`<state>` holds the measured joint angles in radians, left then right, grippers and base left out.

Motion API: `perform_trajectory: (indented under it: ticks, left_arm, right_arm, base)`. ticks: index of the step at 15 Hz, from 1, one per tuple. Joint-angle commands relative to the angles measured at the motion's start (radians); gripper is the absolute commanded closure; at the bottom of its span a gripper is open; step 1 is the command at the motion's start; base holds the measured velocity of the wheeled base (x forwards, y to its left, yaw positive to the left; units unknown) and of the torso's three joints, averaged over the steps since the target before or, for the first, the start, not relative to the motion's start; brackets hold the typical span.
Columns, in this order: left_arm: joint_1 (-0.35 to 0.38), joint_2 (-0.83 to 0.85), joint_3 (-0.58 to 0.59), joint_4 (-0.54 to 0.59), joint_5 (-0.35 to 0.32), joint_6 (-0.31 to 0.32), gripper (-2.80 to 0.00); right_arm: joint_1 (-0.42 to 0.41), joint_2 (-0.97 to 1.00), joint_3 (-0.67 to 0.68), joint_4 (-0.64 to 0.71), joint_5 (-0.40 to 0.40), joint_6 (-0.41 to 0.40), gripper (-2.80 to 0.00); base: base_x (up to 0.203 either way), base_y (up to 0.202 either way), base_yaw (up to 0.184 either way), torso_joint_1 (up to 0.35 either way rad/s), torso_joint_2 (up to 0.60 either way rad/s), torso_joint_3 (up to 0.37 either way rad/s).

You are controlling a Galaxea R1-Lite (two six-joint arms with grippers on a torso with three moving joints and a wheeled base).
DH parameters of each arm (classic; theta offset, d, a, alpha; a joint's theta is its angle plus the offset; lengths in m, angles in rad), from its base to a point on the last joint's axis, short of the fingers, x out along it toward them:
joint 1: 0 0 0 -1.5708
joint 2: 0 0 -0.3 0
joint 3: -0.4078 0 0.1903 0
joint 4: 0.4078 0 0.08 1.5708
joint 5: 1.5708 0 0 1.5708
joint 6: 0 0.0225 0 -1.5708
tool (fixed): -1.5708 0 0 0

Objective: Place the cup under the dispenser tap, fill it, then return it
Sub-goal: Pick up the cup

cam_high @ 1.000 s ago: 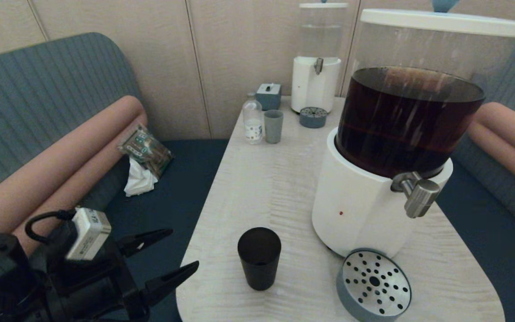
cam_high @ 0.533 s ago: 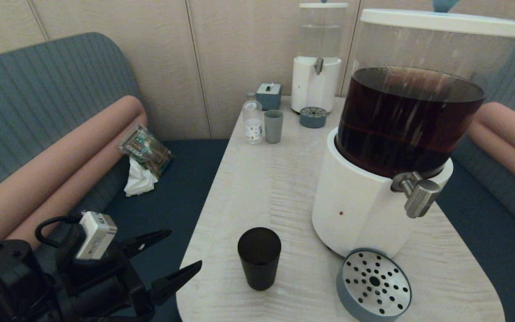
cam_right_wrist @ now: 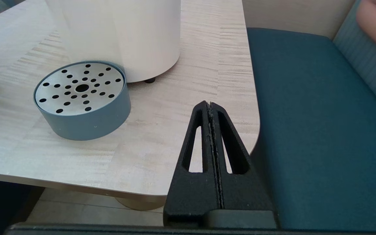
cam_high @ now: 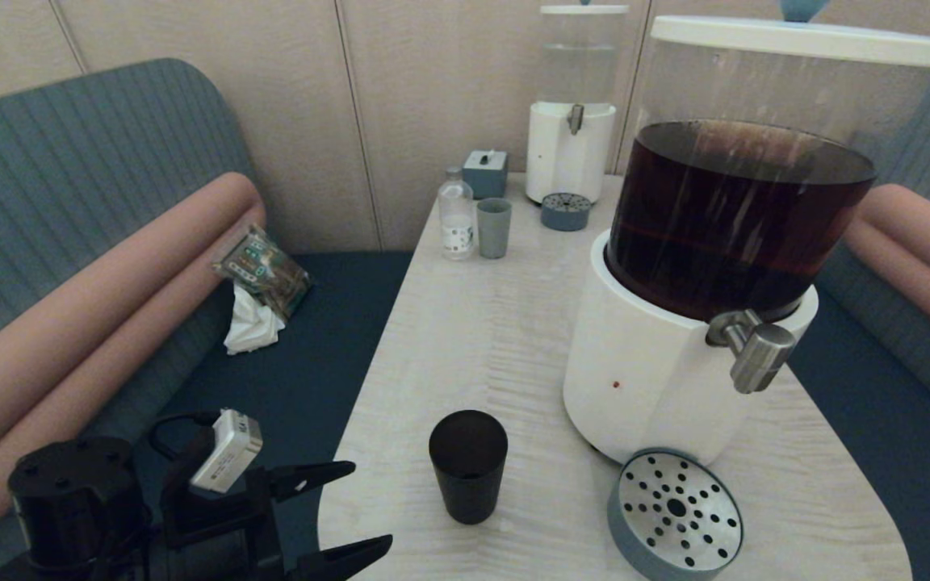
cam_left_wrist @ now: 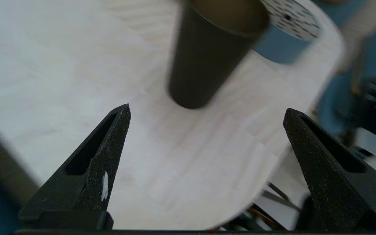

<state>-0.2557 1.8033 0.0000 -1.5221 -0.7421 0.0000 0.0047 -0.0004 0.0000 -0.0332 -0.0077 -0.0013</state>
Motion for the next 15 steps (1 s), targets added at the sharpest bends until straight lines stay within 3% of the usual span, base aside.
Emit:
perform_trajectory:
  ticks: [1,7,11,15]
  left_arm:
    - [0.0,0.033,-0.018,-0.008,-0.013,0.001,-2.8]
    - [-0.017,0.137,-0.169,-0.008,-0.059,0.031,-2.8]
    - [-0.071,0.186,-0.225,-0.008,-0.062,0.038,-2.8]
    - [-0.076,0.206,-0.239,-0.008,-0.062,0.04,-2.8]
  right_arm:
    - [0.0,-0.003,0.009,-0.001,0.0,0.0,0.0]
    - [0.001,-0.002,0.009,-0.001,0.0,0.0,0.0]
    - [0.001,-0.003,0.009,-0.001,0.0,0.0,0.0]
    - [0.0,-0.003,0.009,-0.001,0.0,0.0,0.0]
  base:
    - [0.0,0.0,0.0,0.0,0.0,0.0]
    - [0.0,0.0,0.0,0.0,0.0,0.0]
    - [0.0,0.0,0.0,0.0,0.0,0.0]
    - [0.0,0.0,0.0,0.0,0.0,0.0]
